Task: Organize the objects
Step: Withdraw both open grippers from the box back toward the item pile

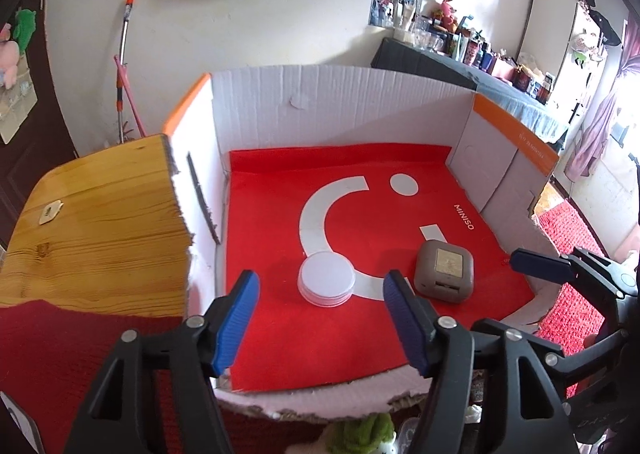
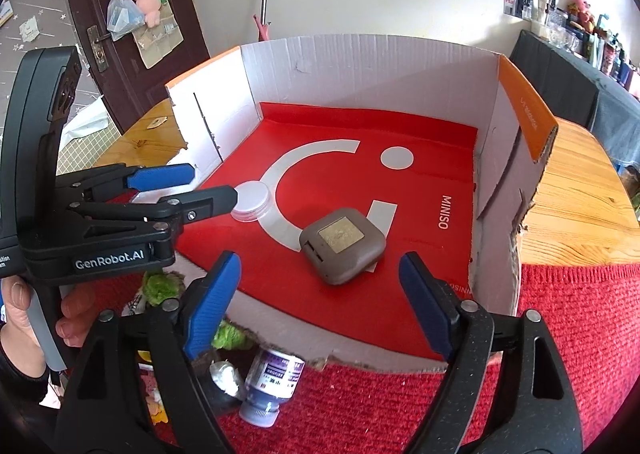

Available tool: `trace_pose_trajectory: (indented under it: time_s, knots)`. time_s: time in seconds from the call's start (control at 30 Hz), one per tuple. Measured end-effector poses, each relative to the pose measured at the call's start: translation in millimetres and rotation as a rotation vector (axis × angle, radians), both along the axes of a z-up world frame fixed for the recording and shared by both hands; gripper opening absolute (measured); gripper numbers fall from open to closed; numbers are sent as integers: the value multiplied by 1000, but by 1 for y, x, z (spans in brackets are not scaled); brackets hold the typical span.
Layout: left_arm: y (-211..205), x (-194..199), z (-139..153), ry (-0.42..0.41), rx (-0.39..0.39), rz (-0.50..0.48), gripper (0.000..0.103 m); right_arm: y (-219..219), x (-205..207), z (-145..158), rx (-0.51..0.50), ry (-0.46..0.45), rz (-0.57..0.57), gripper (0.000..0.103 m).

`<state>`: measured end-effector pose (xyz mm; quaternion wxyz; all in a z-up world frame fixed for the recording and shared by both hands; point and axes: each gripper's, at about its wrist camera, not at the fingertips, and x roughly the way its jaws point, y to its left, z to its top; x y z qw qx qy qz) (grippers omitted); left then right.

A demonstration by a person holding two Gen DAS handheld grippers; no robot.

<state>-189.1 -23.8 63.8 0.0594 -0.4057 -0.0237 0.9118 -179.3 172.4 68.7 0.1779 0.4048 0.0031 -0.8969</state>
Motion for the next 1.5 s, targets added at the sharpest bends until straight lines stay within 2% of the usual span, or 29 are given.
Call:
trace_pose_trajectory:
  time_s: [0.27,0.5,0.67,0.93,1.27,1.5]
  knots:
    - [-6,20,9,46,-9,29,78,0,14,3,-12,22,0,85]
    - [-1,41,16,109,-43,37,89,-2,29,10,-14,67,-4,95]
    - [2,54,20,150,-55,41,95,0,40,15,-22,107,-21,95]
    - [3,69,19,165,-35,52,96,1,57,15,-40,154,-44,96]
    - [1,92,22,180,-5,54,103,4,74,12,-51,162,-61,96]
    - [7,103,22,175,-4,31,103,3,78,11,-47,164,-62,97]
